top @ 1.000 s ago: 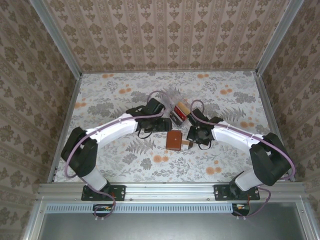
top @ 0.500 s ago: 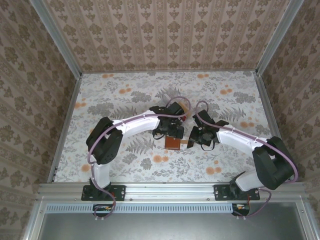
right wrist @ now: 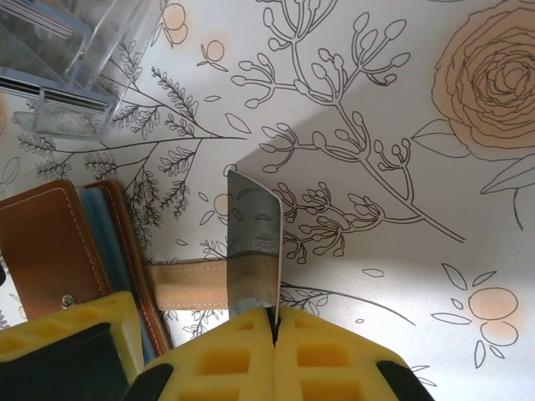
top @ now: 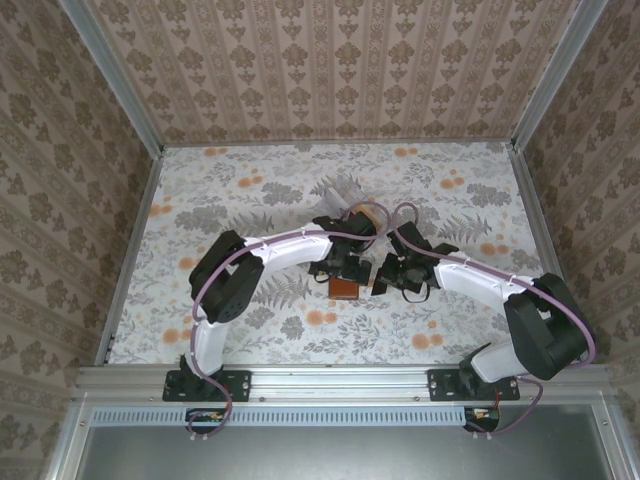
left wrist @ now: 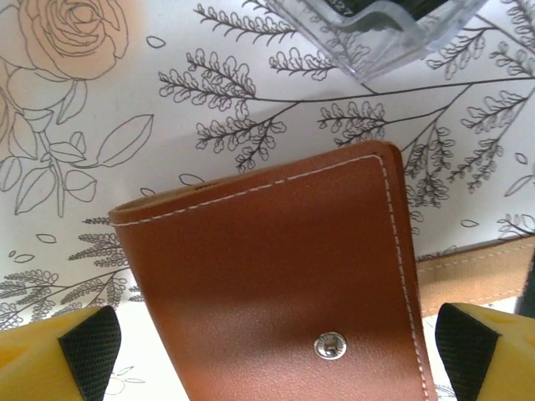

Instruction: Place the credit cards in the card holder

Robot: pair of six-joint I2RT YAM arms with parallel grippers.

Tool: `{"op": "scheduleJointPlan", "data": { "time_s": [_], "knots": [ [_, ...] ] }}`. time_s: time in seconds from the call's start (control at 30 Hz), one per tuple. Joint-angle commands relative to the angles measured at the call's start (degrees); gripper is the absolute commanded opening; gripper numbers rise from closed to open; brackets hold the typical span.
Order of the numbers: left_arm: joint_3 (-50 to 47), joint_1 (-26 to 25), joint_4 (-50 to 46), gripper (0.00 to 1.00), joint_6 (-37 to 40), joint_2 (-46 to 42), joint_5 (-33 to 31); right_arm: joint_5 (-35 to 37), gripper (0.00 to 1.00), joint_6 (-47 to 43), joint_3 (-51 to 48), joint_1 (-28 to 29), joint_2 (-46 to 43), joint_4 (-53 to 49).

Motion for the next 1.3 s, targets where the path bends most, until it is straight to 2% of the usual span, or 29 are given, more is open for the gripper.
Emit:
{"op": "scheduleJointPlan", "data": {
  "time_s": [0.0, 0.23, 0.4, 0.53, 0.77, 0.97, 1.03, 1.17, 1.27],
  "knots": [
    [2.4, -0.5, -4.8, 1.00, -0.2, 1.8, -4.1, 1.0, 0.00, -0.7, -2.1, -0.3, 0.4, -3.4],
    [2.4, -1.3, -6.5, 0.97, 0.0, -1.6, -8.4, 3.6, 0.00, -1.0, -1.7, -0.4, 0.7, -5.7],
    [2.2, -1.4, -8.5, 0.86, -0.1, -3.5, -9.9, 4.2, 0.00, -0.9, -1.7, -0.3, 0.7, -6.1],
    [0.8, -1.5, -8.1, 0.83, -0.4, -6.2, -10.0, 4.5, 0.00, -1.1, -1.7, -0.4, 0.8, -6.3],
    [-2.9, -0.9, -5.8, 0.64, -1.4, -9.5, -10.1, 4.3, 0.00, -1.2, -1.3, -0.4, 0.9, -6.4],
    [-5.1, 0.0, -5.3, 0.52, -1.5, -10.0, -9.7, 4.1, 0.00, -1.4, -0.9, -0.4, 0.7, -6.3],
    [-5.7, 0.2, -5.0, 0.44, -1.6, -10.5, -9.6, 4.1, 0.00, -1.5, -0.6, -0.4, 0.7, -6.5],
    [-8.7, 1.2, -2.2, 0.20, -2.1, -12.6, -8.2, 4.1, 0.00, -2.0, 0.0, -0.4, 0.6, -6.9],
    [-12.8, 2.3, 4.3, 0.03, -2.1, -15.2, -3.3, 3.3, 0.00, -3.1, 0.9, -0.4, -0.5, -7.0]
  ]
}}
